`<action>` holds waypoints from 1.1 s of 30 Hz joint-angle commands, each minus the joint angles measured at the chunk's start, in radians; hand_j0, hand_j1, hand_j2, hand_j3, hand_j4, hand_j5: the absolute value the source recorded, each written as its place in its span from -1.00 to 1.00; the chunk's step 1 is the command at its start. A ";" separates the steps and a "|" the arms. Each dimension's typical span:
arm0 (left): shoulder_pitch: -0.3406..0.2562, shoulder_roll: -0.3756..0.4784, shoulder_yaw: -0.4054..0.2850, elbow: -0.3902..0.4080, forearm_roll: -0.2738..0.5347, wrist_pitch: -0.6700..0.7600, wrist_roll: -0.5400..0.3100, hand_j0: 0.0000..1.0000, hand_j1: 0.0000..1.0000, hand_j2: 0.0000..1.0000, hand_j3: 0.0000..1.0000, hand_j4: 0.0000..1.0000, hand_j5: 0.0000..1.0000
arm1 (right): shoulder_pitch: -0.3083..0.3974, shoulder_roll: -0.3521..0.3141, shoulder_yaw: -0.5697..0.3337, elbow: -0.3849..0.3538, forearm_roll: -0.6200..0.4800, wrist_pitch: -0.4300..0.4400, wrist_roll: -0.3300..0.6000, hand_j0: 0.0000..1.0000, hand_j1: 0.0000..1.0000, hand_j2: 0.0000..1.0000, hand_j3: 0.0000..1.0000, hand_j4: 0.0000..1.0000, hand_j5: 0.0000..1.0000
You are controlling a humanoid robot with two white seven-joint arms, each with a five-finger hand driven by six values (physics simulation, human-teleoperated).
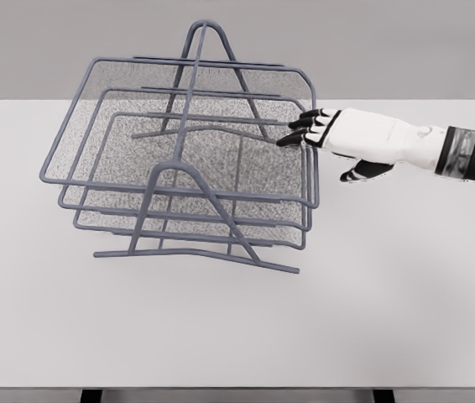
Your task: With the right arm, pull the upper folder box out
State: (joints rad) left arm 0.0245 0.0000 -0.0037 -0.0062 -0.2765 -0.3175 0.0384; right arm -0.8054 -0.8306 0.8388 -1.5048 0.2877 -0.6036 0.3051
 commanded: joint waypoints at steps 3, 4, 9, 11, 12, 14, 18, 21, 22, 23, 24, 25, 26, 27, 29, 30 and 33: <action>0.000 0.000 -0.001 0.000 0.000 0.000 0.000 1.00 1.00 1.00 1.00 1.00 1.00 | 0.000 0.007 0.037 0.012 0.041 -0.007 0.002 1.00 1.00 1.00 1.00 1.00 1.00; 0.000 0.000 0.001 0.000 0.000 0.000 0.000 1.00 1.00 1.00 1.00 1.00 1.00 | 0.000 0.007 0.040 0.011 0.041 -0.007 0.002 1.00 1.00 1.00 1.00 1.00 1.00; 0.000 0.000 0.001 0.000 0.000 0.000 0.000 1.00 1.00 1.00 1.00 1.00 1.00 | -0.006 -0.042 0.043 0.000 0.038 -0.007 0.002 1.00 1.00 1.00 1.00 1.00 1.00; 0.000 0.000 0.001 0.000 0.000 0.000 0.000 1.00 1.00 1.00 1.00 1.00 1.00 | -0.005 -0.056 0.043 0.000 0.038 -0.007 0.002 1.00 1.00 1.00 1.00 1.00 1.00; 0.000 0.000 0.001 0.000 0.000 0.000 0.000 1.00 1.00 1.00 1.00 1.00 1.00 | -0.005 -0.058 0.043 -0.002 0.038 -0.007 0.002 1.00 1.00 1.00 1.00 1.00 1.00; 0.000 0.000 0.001 0.000 0.000 0.000 0.000 1.00 1.00 1.00 1.00 1.00 1.00 | -0.003 -0.059 0.056 -0.002 0.039 -0.007 0.002 1.00 1.00 1.00 1.00 1.00 1.00; 0.000 0.000 0.001 0.000 0.000 0.000 0.000 1.00 1.00 1.00 1.00 1.00 1.00 | -0.002 -0.108 0.057 -0.043 0.036 -0.007 0.002 1.00 1.00 1.00 1.00 1.00 1.00; 0.000 0.000 0.001 0.000 0.000 0.000 0.000 1.00 1.00 1.00 1.00 1.00 1.00 | -0.002 -0.127 0.056 -0.045 0.031 -0.007 0.002 1.00 1.00 1.00 1.00 1.00 1.00; 0.000 0.000 -0.001 0.000 0.000 0.000 0.000 1.00 1.00 1.00 1.00 1.00 1.00 | -0.002 -0.134 0.056 -0.045 0.030 -0.007 0.002 1.00 1.00 1.00 1.00 1.00 1.00; 0.000 0.000 0.001 0.000 0.000 0.000 0.000 1.00 1.00 1.00 1.00 1.00 1.00 | -0.002 -0.139 0.056 -0.045 0.030 -0.007 0.002 1.00 1.00 1.00 1.00 1.00 1.00; 0.000 0.000 0.001 0.000 0.000 0.000 0.000 1.00 1.00 1.00 1.00 1.00 1.00 | 0.000 -0.145 0.052 -0.045 0.028 -0.007 0.000 1.00 1.00 1.00 1.00 1.00 1.00; 0.000 0.000 0.001 0.000 0.000 0.000 0.000 1.00 1.00 1.00 1.00 1.00 1.00 | 0.000 -0.150 0.052 -0.045 0.028 -0.007 0.000 1.00 1.00 1.00 1.00 1.00 1.00; 0.000 0.000 -0.001 0.000 0.000 0.000 0.000 1.00 1.00 1.00 1.00 1.00 1.00 | 0.000 -0.154 0.051 -0.045 0.028 -0.007 0.000 1.00 1.00 1.00 1.00 1.00 1.00; 0.000 0.000 0.001 0.000 0.000 0.000 0.000 1.00 1.00 1.00 1.00 1.00 1.00 | 0.002 -0.156 0.049 -0.045 0.028 -0.007 0.002 1.00 1.00 1.00 1.00 1.00 1.00; 0.000 0.000 0.001 0.000 0.000 0.000 0.000 1.00 1.00 1.00 1.00 1.00 1.00 | 0.005 -0.173 0.048 -0.045 0.027 -0.007 0.000 1.00 1.00 1.00 1.00 1.00 1.00; 0.000 0.000 0.001 0.000 0.000 0.000 0.000 1.00 1.00 1.00 1.00 1.00 1.00 | 0.005 -0.179 0.046 -0.045 0.025 -0.007 0.000 1.00 1.00 1.00 1.00 1.00 1.00; 0.000 0.000 -0.001 0.000 0.000 0.000 0.000 1.00 1.00 1.00 1.00 1.00 1.00 | 0.006 -0.185 0.048 -0.045 0.027 -0.007 0.000 1.00 1.00 1.00 1.00 1.00 1.00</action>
State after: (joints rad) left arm 0.0245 0.0000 -0.0043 -0.0058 -0.2765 -0.3176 0.0385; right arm -0.7977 -1.0083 0.8881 -1.5583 0.2596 -0.6067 0.3008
